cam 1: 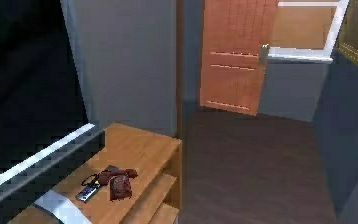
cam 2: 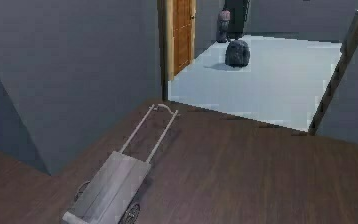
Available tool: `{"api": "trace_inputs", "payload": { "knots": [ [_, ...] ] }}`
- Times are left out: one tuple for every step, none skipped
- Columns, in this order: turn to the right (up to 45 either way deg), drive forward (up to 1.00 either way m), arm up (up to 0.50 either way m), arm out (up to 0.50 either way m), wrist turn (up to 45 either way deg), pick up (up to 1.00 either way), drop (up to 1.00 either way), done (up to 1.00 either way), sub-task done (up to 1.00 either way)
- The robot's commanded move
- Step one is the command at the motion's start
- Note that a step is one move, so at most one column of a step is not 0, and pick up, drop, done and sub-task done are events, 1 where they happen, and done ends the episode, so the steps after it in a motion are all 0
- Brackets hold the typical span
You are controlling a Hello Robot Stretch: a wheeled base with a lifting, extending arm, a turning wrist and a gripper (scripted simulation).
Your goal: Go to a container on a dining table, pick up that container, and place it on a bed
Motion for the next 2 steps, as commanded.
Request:
{"api": "trace_inputs", "payload": {
  "knots": [
    [30.0, 0.00, 0.00, 0.00, 0.0, 0.00, 0.00, 0.00, 0.00],
    [0.0, 1.00, 0.00, 0.00, 0.0, 0.00, 0.00, 0.00, 0.00]
  ]
}}
